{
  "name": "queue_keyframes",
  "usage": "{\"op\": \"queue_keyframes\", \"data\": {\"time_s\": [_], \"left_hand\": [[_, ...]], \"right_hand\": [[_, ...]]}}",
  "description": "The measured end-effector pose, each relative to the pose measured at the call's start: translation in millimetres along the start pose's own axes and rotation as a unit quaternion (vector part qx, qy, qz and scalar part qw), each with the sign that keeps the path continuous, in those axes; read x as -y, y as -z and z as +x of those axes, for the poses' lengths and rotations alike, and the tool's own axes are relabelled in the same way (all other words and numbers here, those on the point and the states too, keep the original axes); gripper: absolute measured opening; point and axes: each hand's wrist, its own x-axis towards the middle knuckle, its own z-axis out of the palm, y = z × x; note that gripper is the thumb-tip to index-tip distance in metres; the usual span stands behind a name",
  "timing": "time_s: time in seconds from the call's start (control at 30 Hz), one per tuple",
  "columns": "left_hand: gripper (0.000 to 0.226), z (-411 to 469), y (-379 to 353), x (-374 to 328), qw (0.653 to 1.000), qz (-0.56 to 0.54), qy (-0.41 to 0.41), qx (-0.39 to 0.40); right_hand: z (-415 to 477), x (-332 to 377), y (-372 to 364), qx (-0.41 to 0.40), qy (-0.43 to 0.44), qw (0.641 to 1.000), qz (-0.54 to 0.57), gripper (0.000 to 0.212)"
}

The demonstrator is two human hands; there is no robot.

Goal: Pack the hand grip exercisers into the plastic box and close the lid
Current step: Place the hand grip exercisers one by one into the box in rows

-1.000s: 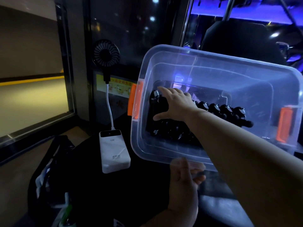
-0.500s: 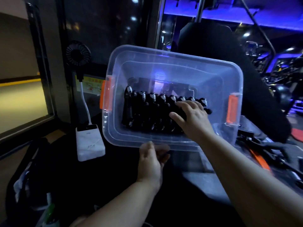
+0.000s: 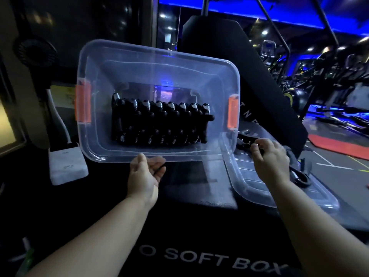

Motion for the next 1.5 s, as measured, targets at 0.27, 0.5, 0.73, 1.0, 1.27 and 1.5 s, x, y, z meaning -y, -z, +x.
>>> {"op": "queue_keyframes", "data": {"time_s": [0.27, 0.5, 0.73, 1.0, 1.27, 1.5], "left_hand": [[0.026, 1.6, 2.2, 2.8, 1.0, 0.017, -0.008, 0.008], [0.027, 4.4, 3.6, 4.8, 1.0, 0.018, -0.009, 0.009], [0.029, 5.7, 2.8, 6.0, 1.0, 0.02, -0.01, 0.014], [0.03, 2.4, 1.7, 4.1, 1.0, 0.018, -0.008, 0.016], [0.029, 0.6, 2.7, 2.8, 1.0, 0.009, 0.0, 0.016], [0.029, -1.4, 2.5, 1.4, 1.0, 0.009, 0.004, 0.012]], "right_hand": [[0.5, -64.8, -3.0, 0.191, -0.218, 0.934, -0.207, 0.067], [7.9, -69.7, 2.3, 0.18, -0.18, 0.933, -0.255, 0.076], [6.1, -61.2, 3.6, 0.149, -0.132, 0.952, -0.233, 0.039], [-11.8, -38.4, 0.6, 0.102, -0.109, 0.969, -0.196, 0.036], [-29.0, -11.2, 10.8, 0.004, -0.101, 0.994, -0.036, 0.028], [-36.8, 36.3, 35.1, -0.105, -0.037, 0.979, 0.171, 0.013]]}}
